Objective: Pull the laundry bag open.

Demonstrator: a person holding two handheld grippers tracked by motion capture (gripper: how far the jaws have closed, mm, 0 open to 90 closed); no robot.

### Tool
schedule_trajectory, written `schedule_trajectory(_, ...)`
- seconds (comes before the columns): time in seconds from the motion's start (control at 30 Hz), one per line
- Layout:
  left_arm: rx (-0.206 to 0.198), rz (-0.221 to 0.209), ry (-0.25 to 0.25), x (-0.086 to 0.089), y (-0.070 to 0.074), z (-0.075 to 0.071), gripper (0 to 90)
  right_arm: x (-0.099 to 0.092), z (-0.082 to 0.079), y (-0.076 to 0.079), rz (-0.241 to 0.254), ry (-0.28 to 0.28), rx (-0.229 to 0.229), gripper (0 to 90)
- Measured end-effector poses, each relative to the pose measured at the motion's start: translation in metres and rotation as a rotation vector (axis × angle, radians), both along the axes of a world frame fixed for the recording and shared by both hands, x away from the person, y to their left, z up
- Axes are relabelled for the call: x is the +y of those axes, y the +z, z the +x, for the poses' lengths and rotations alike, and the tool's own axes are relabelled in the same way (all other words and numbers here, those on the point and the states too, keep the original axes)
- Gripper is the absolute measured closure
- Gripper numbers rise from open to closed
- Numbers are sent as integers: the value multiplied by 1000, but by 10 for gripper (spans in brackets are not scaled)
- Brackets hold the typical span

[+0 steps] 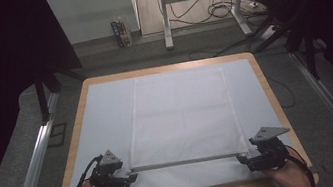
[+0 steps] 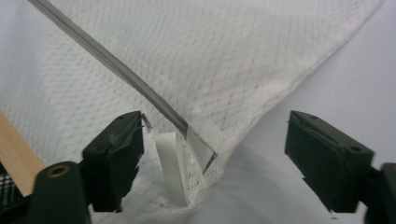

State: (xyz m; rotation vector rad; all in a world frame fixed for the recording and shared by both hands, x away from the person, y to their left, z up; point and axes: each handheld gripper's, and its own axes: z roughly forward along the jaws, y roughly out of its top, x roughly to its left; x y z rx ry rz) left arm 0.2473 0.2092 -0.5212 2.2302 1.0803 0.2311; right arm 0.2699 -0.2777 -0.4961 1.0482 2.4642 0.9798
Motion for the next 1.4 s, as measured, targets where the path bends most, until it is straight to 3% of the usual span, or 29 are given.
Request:
schedule_trajectory(0.23, -56, -39, 27, -2, 9, -11, 97, 1, -7, 8, 23, 2, -58, 76)
schedule_trajectory(0.37, -73, -82, 53, 3, 10, -19, 51, 2, -13, 9, 37, 8, -65, 49)
schedule_trajectory(0.47, -94, -89, 61, 7, 11, -26, 23, -1, -17, 11, 58, 1, -74, 37)
schedule_trajectory(0.6, -117, -92, 71, 11, 10, -35, 22, -6, -22, 9, 88, 2, -58, 3)
schedule_trajectory(0.9, -159, -82, 113, 23, 2, -49, 16, -14, -28, -2, 74, -11, -3, 0)
schedule_trajectory(1.03, -146, -79, 130, 26, -5, -48, 21, -14, -30, -6, 85, -1, 18, 0)
schedule_trajectory(1.17, -138, -82, 133, 27, -5, -47, 33, -12, -32, -6, 57, -12, -6, 0)
schedule_trajectory(1.4, -117, -94, 142, 28, -6, -45, 50, -12, -31, -8, 45, -17, 2, 0)
